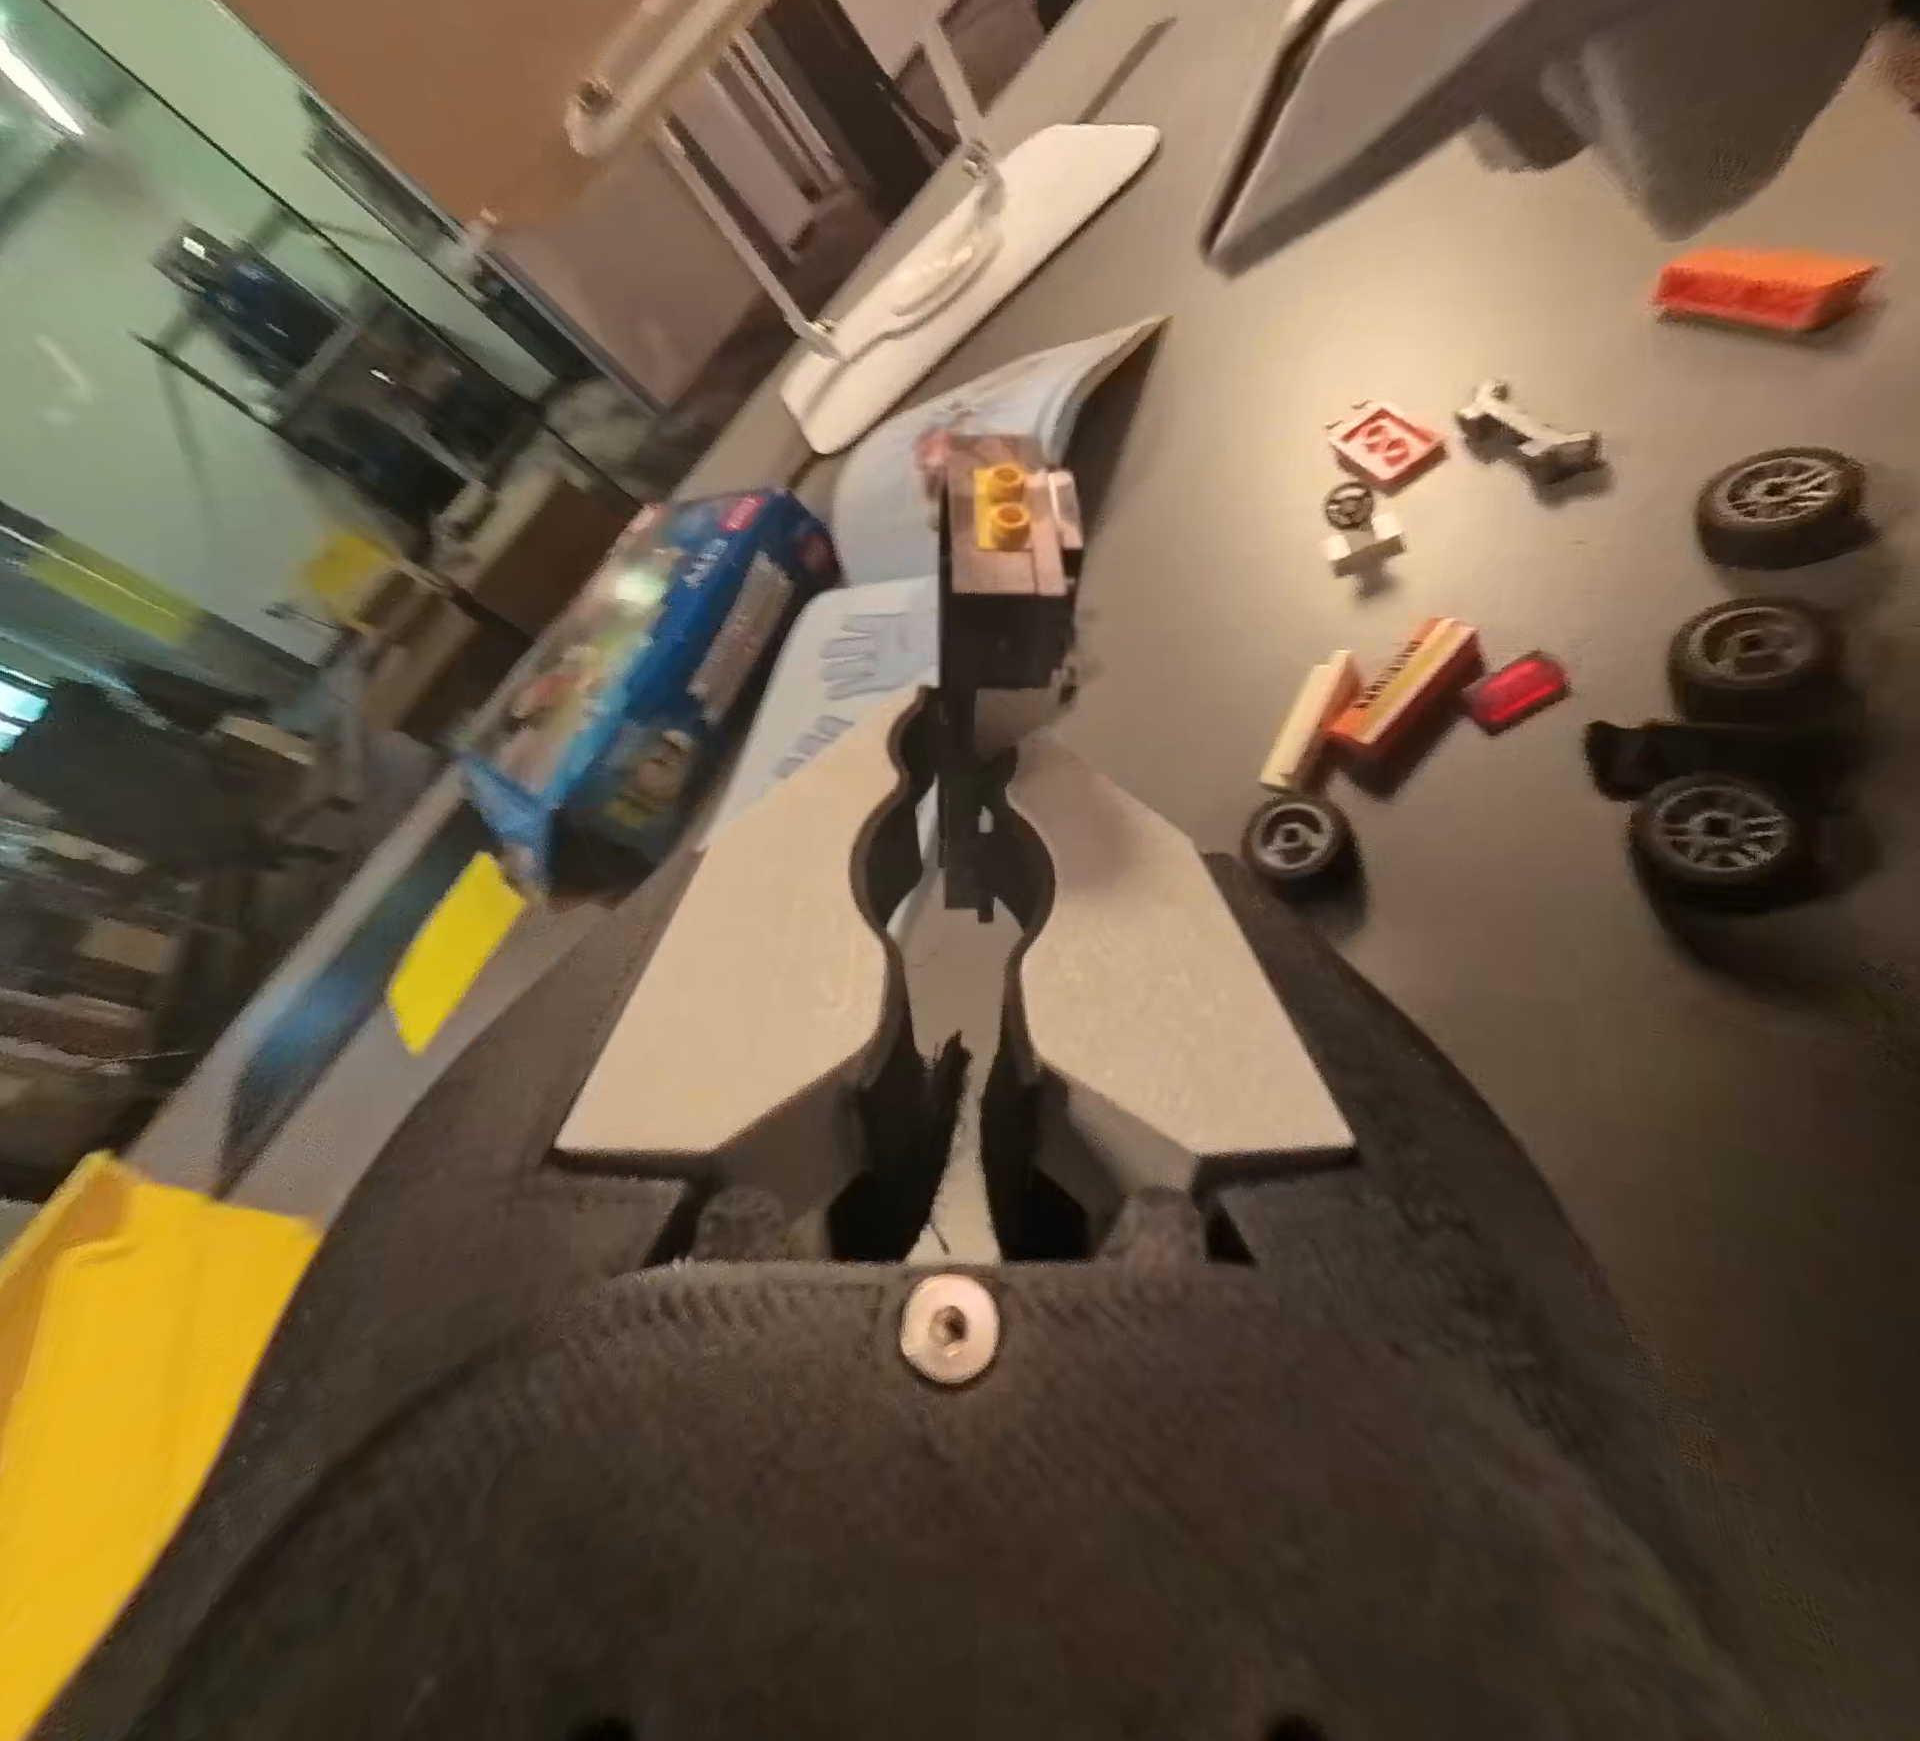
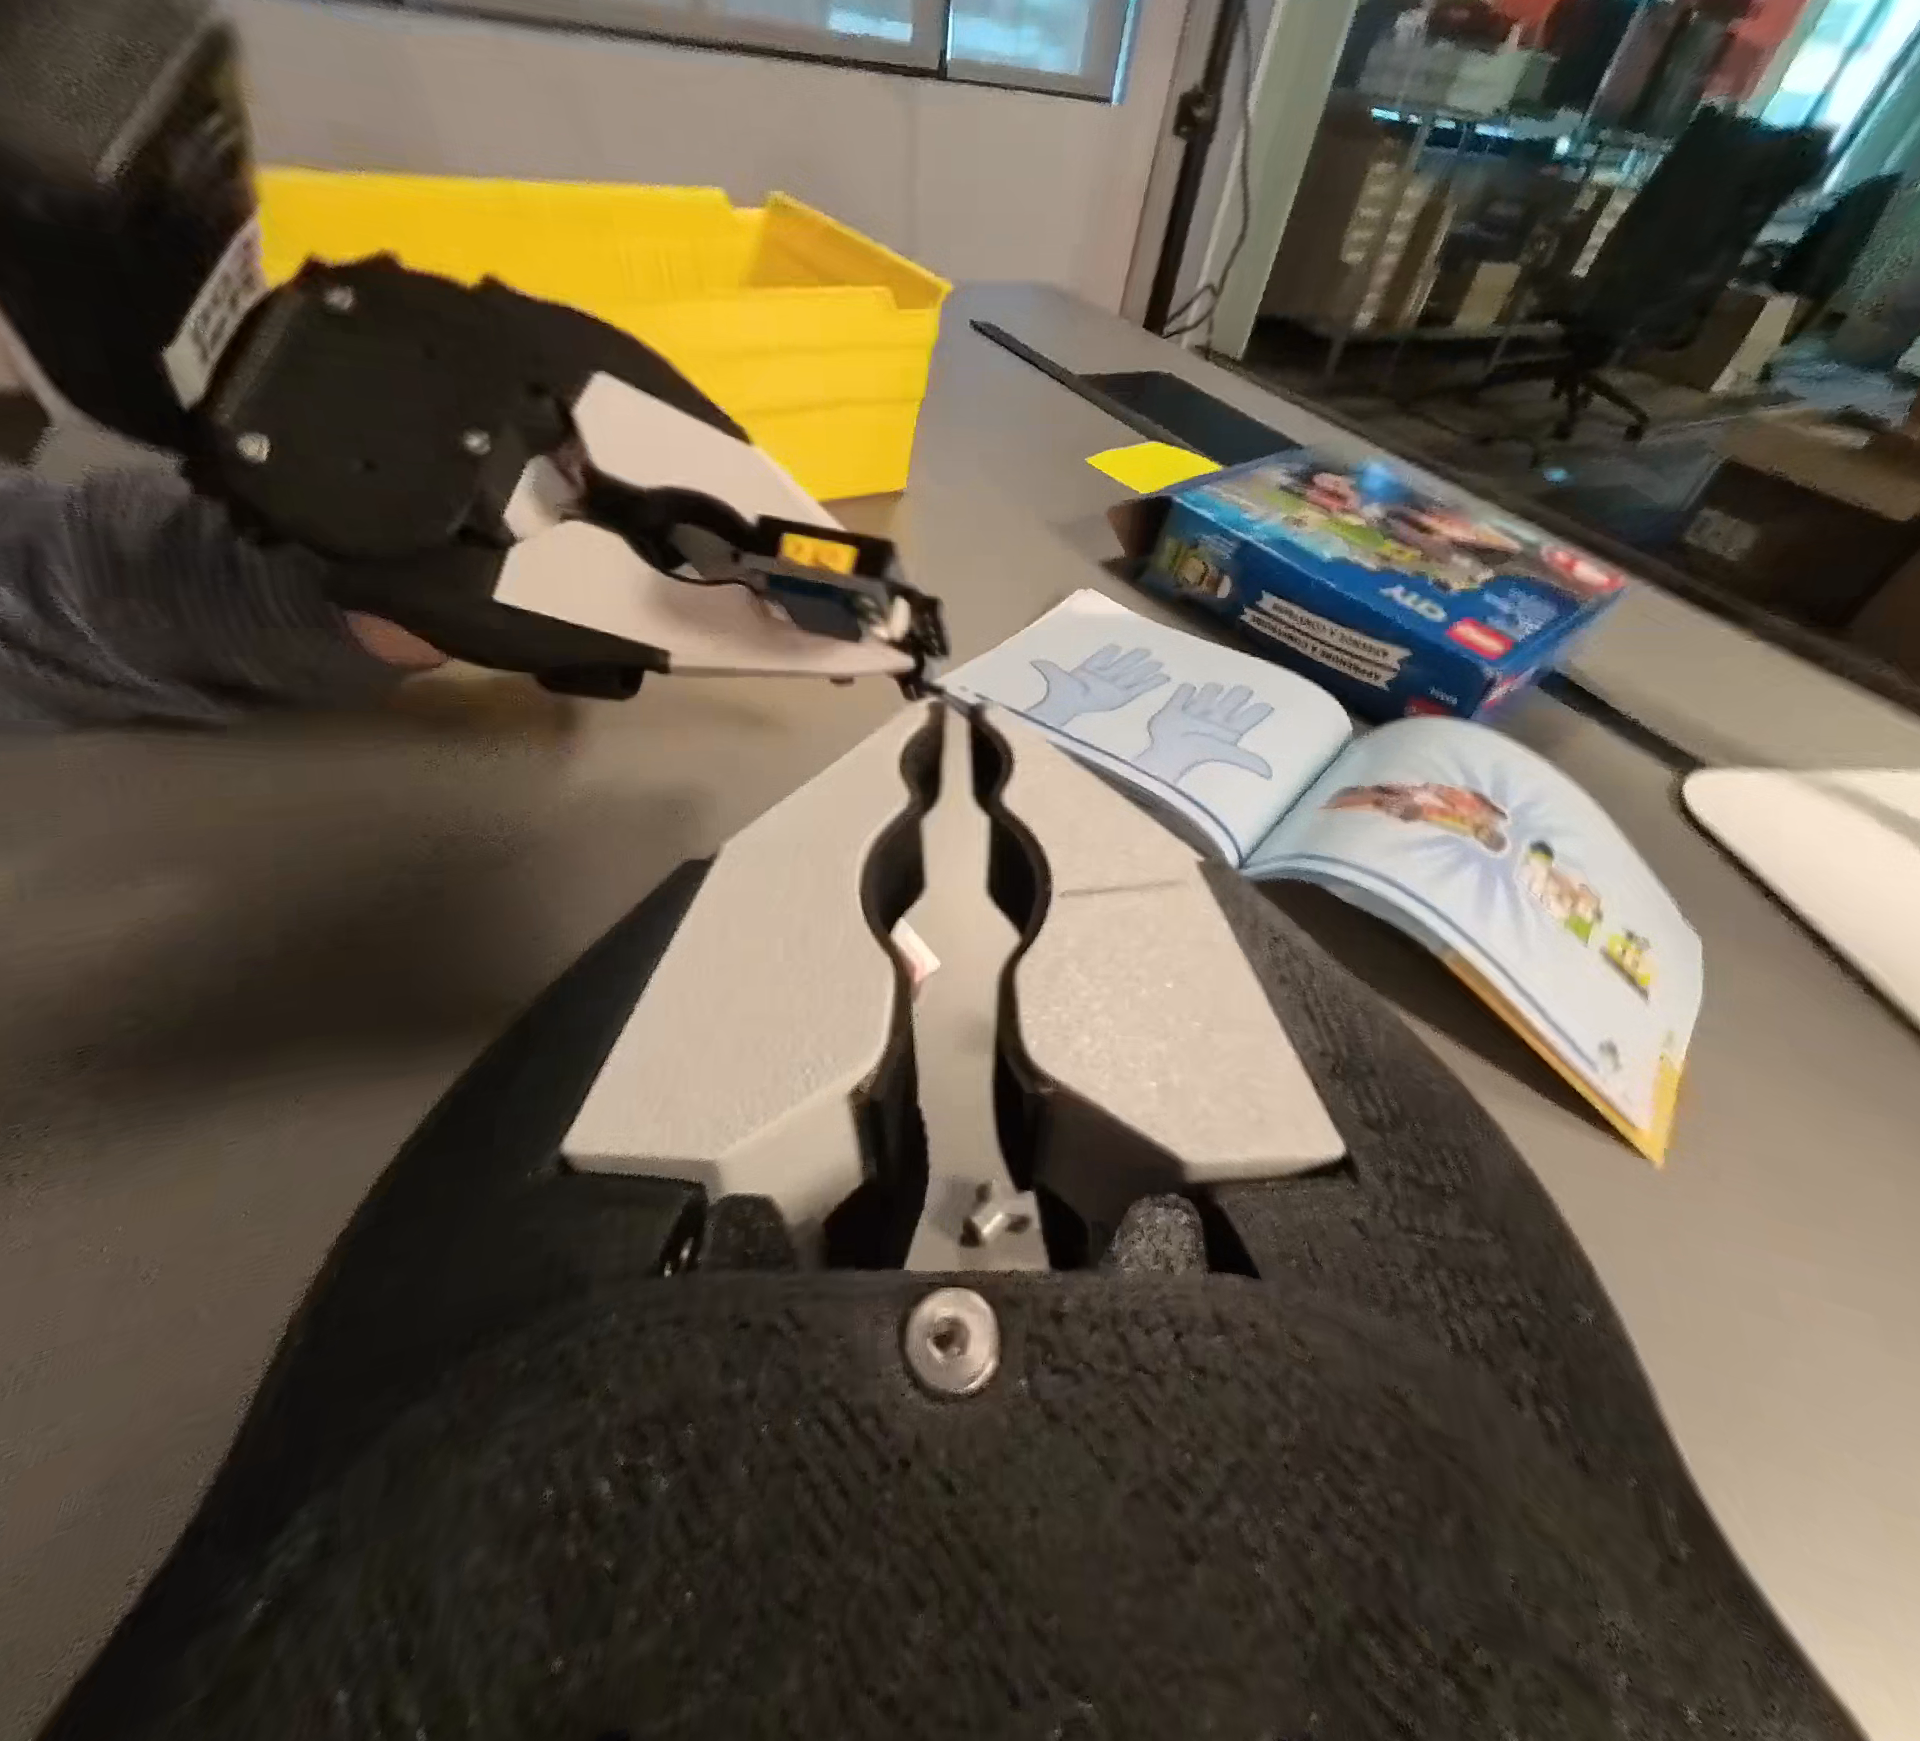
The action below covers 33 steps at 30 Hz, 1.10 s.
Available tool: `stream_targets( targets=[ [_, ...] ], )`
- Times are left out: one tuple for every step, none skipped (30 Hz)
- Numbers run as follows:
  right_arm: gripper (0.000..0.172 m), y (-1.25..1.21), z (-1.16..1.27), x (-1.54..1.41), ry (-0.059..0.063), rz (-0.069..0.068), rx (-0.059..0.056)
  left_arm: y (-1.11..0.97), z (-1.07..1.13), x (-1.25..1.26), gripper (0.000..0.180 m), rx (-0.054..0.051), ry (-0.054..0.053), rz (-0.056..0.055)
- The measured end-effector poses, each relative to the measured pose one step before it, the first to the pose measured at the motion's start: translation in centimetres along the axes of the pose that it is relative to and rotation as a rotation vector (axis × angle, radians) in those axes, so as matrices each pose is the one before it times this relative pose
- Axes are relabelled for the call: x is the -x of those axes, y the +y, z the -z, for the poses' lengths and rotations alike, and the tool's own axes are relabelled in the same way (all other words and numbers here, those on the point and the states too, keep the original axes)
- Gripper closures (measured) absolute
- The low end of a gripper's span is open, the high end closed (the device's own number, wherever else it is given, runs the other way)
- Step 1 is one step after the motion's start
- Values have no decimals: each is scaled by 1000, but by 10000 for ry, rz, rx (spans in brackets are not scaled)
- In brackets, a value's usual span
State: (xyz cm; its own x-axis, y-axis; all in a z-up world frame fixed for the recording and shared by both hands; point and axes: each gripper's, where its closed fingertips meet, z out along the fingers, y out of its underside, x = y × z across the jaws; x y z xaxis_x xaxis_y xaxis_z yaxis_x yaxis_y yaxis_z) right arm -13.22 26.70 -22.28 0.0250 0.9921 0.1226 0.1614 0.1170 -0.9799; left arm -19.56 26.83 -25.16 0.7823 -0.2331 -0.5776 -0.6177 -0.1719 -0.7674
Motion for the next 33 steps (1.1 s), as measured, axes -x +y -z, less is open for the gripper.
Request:
stream_targets(
  targets=[
    [156, -5, -481, 642, 22, 564, -45, 105, -238, -653, 176, 91, 375, 278],
    [141, -12, -450, 620, -8, 697, 7, -16, -161, -671, 176, 27, 452, 348],
    [131, 142, -353, 614, 58, 803, 160, -49, -78, -599, 176, 9, 417, 290],
    [124, 186, -283, 561, 82, 918, 189, 62, -75, -522, 176, 87, 372, 183],
    [122, 131, -201, 518, 107, 958, 160, 172, -87, -429, 176, 137, 317, 145],
    [122, 121, -165, 397, 147, 874, 171, 171, -83, -407, 176, 124, 302, 129],
    [123, 23, -157, 363, 101, 717, 127, 137, -60, -414, 176, 109, 284, 61],
    [124, -155, -130, 269, 101, 533, 12, 131, -87, -308, 176, 100, 170, 5],
    [128, -242, -136, 178, 89, 414, -19, 107, -82, -270, 176, 91, 123, -53],
    [131, 23, -45, 193, 78, 399, 81, 63, -77, -246, 176, 65, 85, -70],
    [132, 200, -179, 67, 82, 378, 175, 21, -81, -243, 176, 43, 90, -60],
    [131, 361, -134, 137, 53, 329, 219, 25, -61, -199, 176, 32, 86, -23],
    [131, 377, -163, 211, -25, 324, 228, 39, -52, -157, 176, 31, 72, 14],
    [132, 270, -121, 213, -16, 319, 162, 29, -48, -95, 176, 18, 48, 12],
    [132, 125, -94, 91, 73, 339, 106, 24, -23, -66, 176, 20, 48, 21],
    [134, 85, -61, -21, 125, 339, 104, 68, -23, -37, 176, 39, 41, 37],
    [137, 107, -51, -180, 220, 302, 112, 24, -10, -39, 176, 12, 31, 14],
    [141, 109, -25, -176, 187, 295, 112, 25, -13, -71, 176, 24, 28, -1],
    [141, 12, -64, -35, 16, 71, 93, 23, -18, -19, 176, 30, -18, -43],
    [141, 76, -9, -62, -73, -306, 88, 74, -21, -3, 176, 42, -13, -102],
    [142, 60, 27, -189, -115, -607, 5, 23, 19, -24, 176, -29, 24, -96],
    [142, 121, 74, -341, -109, -781, -13, -92, 78, 61, 175, -143, -13, -47],
    [142, 79, 98, -470, -143, -950, -149, -219, 134, 71, 174, -244, 21, 80],
    [143, -70, 229, -462, -196, -1193, -256, -406, 184, -108, 172, -347, 202, 236],
    [143, -236, 286, -499, -283, -1270, -366, -600, 258, -200, 171, -432, 341, 414],
    [143, -196, 330, -430, -319, -1209, -337, -684, 289, -288, 170, -454, 489, 603],
    [143, -274, 340, -386, -349, -1126, -368, -819, 341, -175, 173, -528, 470, 750],
    [143, -328, 238, -150, -386, -976, -395, -816, 324, -332, 174, -491, 597, 820],
    [143, -152, 29, -135, -123, -597, -187, -520, 120, -288, 175, -260, 513, 866],
    [143, 300, -125, -107, 73, 25, 153, 67, -108, 58, 175, 48, 146, 555],
    [143, 345, -177, 34, 151, 381, 237, 335, -104, 287, 175, 148, -122, 108],
    [143, 189, -127, -7, 229, 363, 139, 282, -47, 221, 175, 140, -145, -20],
    [142, 69, -145, -70, 323, 420, 69, 28, -16, 49, 176, 27, -53, 110]
  ],
)
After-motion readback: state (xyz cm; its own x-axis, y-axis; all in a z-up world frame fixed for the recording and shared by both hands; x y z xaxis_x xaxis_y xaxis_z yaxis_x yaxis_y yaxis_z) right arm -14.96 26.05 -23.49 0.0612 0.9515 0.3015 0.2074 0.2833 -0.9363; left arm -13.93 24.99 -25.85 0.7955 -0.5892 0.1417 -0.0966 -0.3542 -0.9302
